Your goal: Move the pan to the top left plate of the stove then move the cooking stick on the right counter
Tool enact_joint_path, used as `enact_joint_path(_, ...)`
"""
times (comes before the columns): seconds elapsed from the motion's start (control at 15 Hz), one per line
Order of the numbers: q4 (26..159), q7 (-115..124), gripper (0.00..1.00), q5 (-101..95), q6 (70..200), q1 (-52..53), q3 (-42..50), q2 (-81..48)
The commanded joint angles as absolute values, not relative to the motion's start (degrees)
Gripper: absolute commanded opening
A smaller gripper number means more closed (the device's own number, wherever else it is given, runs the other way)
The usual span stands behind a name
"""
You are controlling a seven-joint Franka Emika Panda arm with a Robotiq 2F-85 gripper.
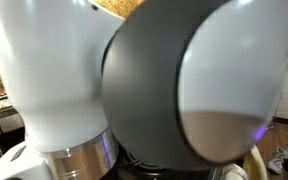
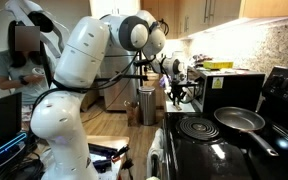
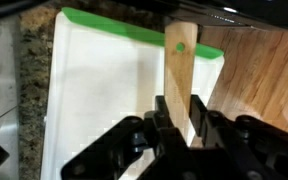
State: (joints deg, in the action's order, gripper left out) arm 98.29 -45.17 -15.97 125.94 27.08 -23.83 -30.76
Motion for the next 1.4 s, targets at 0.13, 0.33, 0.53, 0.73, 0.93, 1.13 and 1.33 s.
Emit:
enact_joint_path(0.13,95.7,-45.0,0.07,-14.4,123.7,27.4,-23.9,-34.5)
enact_joint_path(0.33,94.9,-44.4,0.07,-14.2,123.6,27.6,-23.9,-35.9)
enact_joint_path(0.53,93.8,-44.2,0.07,-14.2,123.8,27.9,-23.9,-37.3)
enact_joint_path(0.73,92.6,-44.2,0.13,-14.7,122.8,28.2,-23.6,-38.2)
enact_joint_path(0.93,91.5,-43.4,0.59,-15.5,121.1,28.8,-22.9,-38.5)
enact_joint_path(1.13,90.6,-43.0,0.77,-15.6,118.8,29.0,-22.3,-38.2)
enact_joint_path(1.33,90.2,-41.9,0.96,-15.5,117.7,28.7,-21.7,-37.3)
